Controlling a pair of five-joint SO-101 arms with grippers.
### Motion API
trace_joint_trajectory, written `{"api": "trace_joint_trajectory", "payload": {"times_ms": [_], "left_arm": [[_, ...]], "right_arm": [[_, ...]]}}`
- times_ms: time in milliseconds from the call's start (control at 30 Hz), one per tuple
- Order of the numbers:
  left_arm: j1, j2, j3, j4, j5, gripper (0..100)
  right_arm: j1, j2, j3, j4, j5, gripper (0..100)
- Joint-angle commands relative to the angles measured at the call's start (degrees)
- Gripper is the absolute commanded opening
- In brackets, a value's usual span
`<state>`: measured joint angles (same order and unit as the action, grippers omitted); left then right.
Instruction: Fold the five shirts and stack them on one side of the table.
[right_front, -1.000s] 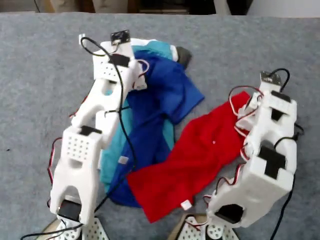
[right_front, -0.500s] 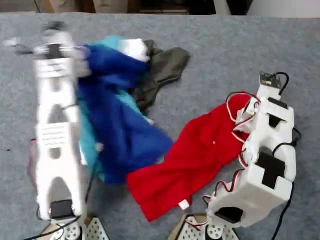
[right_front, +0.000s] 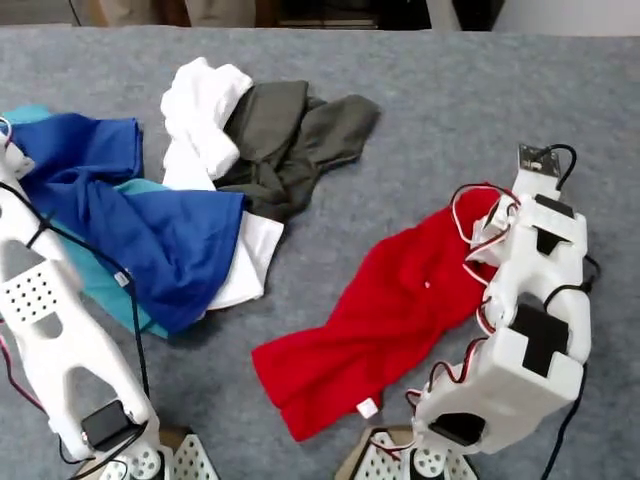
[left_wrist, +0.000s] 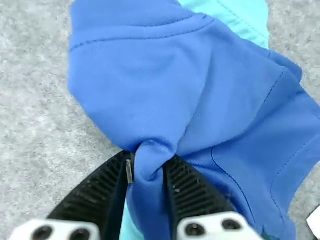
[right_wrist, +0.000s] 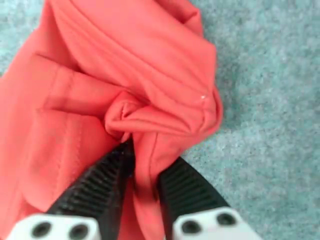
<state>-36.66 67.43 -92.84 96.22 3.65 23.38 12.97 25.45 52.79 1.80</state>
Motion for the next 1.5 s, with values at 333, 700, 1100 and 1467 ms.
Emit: {"api": "trace_joint_trajectory", "payload": {"times_ms": [333,700,1100,1467], "left_arm": [[27.16,-10.77,-2.64,4.66,14.59,34],[45.01,0.66,13.1,-5.8,14.42,33],[26.11,4.0,11.6,-6.59,14.24,3],[-2.81,-3.38,-2.02,0.09,14.24,2]], "right_arm": [[-2.24,-0.4,0.48,-1.23,0.09,0.8],[-2.24,-0.4,0.48,-1.23,0.09,0.8],[-2.24,-0.4,0.48,-1.23,0.09,0.8],[-2.24,-0.31,0.48,-1.23,0.09,0.8]]}}
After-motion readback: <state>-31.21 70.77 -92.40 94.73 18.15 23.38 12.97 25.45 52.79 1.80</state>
